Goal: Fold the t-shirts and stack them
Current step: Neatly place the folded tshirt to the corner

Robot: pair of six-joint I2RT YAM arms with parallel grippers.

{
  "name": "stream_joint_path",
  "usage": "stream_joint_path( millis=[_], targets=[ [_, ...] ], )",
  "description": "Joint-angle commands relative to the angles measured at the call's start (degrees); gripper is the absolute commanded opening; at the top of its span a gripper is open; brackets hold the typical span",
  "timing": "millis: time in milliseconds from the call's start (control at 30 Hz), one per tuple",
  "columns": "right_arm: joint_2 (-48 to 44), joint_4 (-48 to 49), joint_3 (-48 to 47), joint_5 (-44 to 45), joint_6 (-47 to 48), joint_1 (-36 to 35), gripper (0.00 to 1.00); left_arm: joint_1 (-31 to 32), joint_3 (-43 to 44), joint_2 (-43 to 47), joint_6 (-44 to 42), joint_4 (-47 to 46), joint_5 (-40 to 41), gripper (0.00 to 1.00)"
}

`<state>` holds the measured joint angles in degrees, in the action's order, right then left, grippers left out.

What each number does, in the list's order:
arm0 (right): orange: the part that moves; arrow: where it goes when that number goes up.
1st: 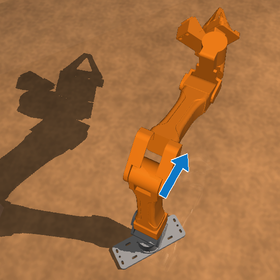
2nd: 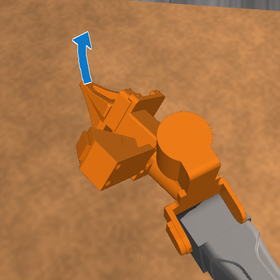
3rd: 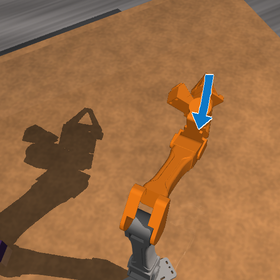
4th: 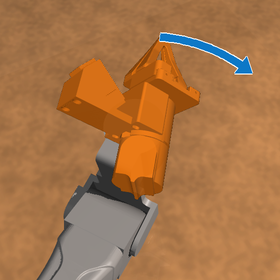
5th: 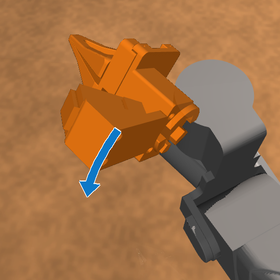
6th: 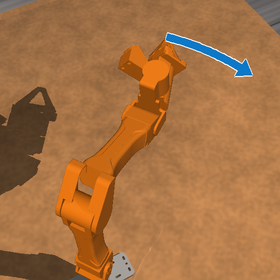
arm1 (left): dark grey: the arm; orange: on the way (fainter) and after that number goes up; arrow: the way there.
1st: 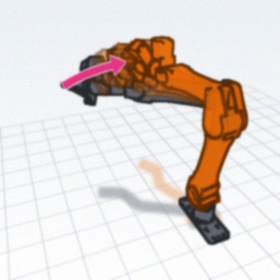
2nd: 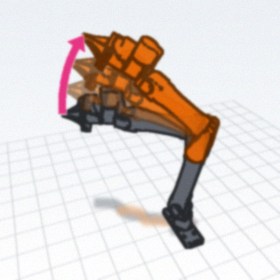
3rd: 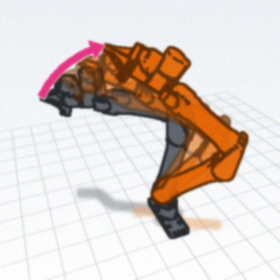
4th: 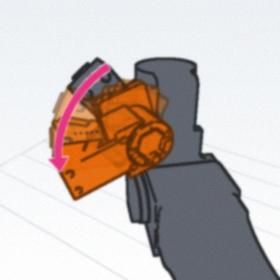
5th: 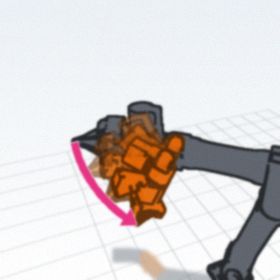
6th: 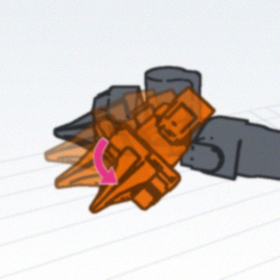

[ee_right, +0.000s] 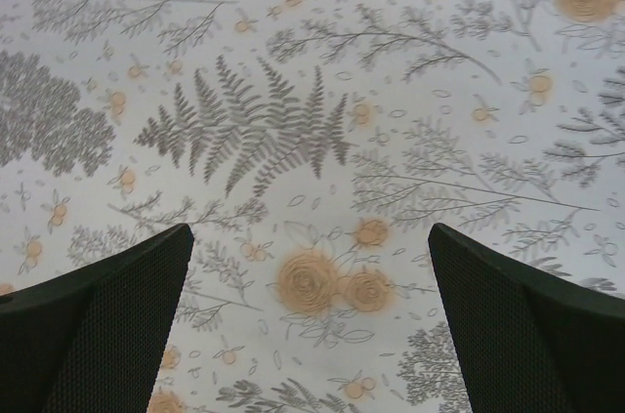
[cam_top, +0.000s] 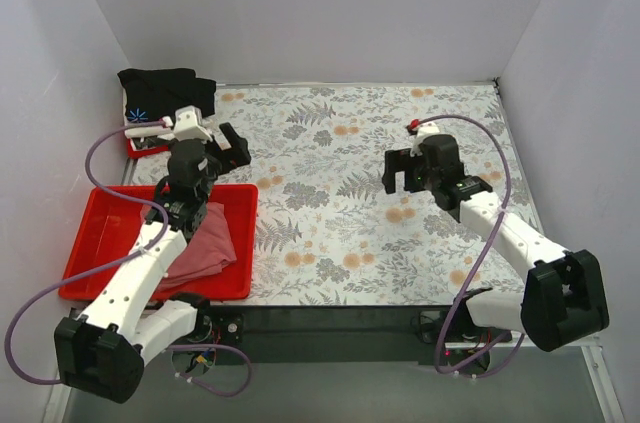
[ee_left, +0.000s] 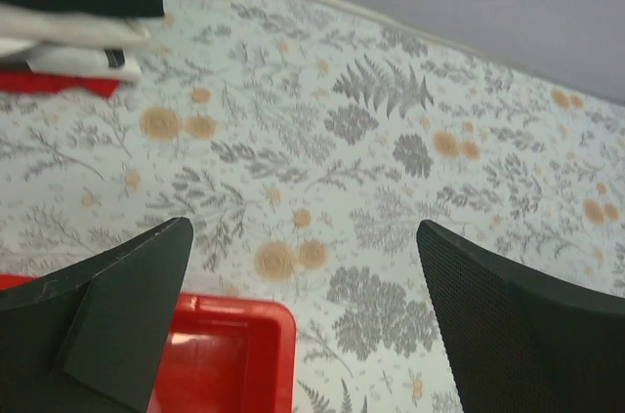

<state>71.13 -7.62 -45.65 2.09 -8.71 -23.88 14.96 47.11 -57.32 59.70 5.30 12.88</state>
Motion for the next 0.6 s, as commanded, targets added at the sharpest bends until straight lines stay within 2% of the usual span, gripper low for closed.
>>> stream_joint_path(
  millis=[0, 267, 567],
  targets=[
    [-1.2, 0.6, -3.0, -1.6, 1.5, 5.9, 0.98, 3.0, -3.5, 5.3, 3.6, 0.7, 2.8, 0.91],
    [-4.6, 1.6, -2.0, -3.7, 2.6, 10.3, 0.98, 5.5, -4.9, 5.7, 7.4, 2.6, 4.6, 0.91],
    [-9.0, 1.6, 0.1, -3.2, 2.9, 12.6, 0.98, 6.6, -4.1, 3.7, 7.0, 2.9, 3.7, 0.91]
  ],
)
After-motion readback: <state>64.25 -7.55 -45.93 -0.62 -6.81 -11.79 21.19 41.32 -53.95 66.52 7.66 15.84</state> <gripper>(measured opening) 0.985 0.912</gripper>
